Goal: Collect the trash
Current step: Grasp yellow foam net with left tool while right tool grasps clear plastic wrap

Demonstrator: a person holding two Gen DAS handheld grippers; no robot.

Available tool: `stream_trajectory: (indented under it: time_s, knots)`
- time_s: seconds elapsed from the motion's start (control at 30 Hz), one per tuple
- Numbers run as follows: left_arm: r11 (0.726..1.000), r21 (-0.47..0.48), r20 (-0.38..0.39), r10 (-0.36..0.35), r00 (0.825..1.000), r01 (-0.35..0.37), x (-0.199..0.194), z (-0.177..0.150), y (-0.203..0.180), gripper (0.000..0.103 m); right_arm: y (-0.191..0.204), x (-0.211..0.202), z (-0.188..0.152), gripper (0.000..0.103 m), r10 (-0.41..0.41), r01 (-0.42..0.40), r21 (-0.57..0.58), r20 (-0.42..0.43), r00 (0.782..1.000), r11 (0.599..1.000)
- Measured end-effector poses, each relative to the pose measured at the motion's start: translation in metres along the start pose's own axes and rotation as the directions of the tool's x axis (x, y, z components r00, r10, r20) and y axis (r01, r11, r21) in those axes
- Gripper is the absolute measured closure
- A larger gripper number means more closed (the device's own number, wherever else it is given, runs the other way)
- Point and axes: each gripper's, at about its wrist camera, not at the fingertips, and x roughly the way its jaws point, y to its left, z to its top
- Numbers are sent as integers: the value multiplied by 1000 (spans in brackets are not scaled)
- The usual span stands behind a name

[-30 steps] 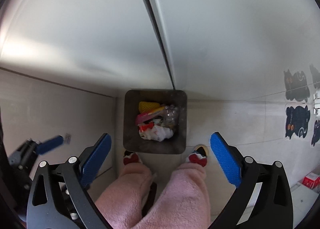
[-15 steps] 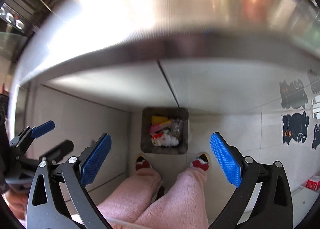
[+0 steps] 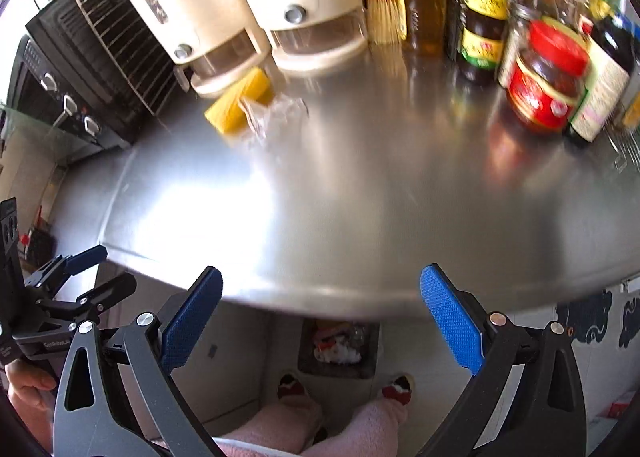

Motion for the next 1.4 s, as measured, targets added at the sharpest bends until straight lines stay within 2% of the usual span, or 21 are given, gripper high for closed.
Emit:
stream_trajectory:
  time_s: [0.23, 0.47, 0.5, 0.57, 0.63, 0.8, 0.9, 0.97, 1.07, 1.1, 1.17, 1.27, 1.4]
  knots:
    - [1000, 28, 51, 3, 999, -5, 16, 52, 13, 8, 15, 17, 60, 3, 10, -9, -37, 39, 999, 999]
    - [998, 63, 55, -17, 998, 13, 48, 87, 20, 8, 22, 51, 94, 6, 41, -40, -34, 20, 999, 999]
    - [997, 68, 55, -24, 998, 20, 54, 91, 21, 8, 21, 58, 98, 9, 50, -50, -28, 14, 999, 998]
    - [996, 80, 52, -32, 998, 28, 66, 100, 20, 9, 22, 70, 104, 26, 66, -66, -16, -5, 998, 998]
    - [995, 90, 53, -37, 998, 33, 77, 106, 21, 10, 22, 83, 109, 36, 85, -85, 2, -26, 996, 996]
    - [993, 108, 26, -53, 998, 50, 107, 123, 21, 18, 22, 110, 114, 48, 96, -95, 16, -57, 994, 995]
    - [990, 121, -3, -66, 998, 66, 123, 130, 17, 27, 24, 122, 115, 57, 91, -91, 2, -75, 993, 996]
    - [989, 120, -28, -81, 996, 84, 133, 133, 14, 40, 25, 128, 114, 80, 71, -73, -20, -89, 993, 997]
    - [986, 127, -34, -107, 994, 111, 141, 134, 12, 68, 23, 130, 114, 94, 41, -44, -45, -75, 996, 998]
    - [984, 129, -36, -117, 992, 121, 142, 134, 11, 81, 22, 132, 114, 100, 36, -39, -48, -75, 997, 998]
    - [986, 118, -19, -115, 993, 116, 140, 135, 12, 95, 18, 132, 114, 102, 29, -33, -51, -67, 997, 998]
    - [984, 119, -14, -131, 991, 132, 129, 134, 11, 96, 14, 128, 112, 102, 34, -37, -49, -53, 998, 998]
    - [983, 143, 5, -115, 993, 113, 113, 126, 6, 97, 13, 118, 110, 102, 40, -42, -62, -36, 999, 997]
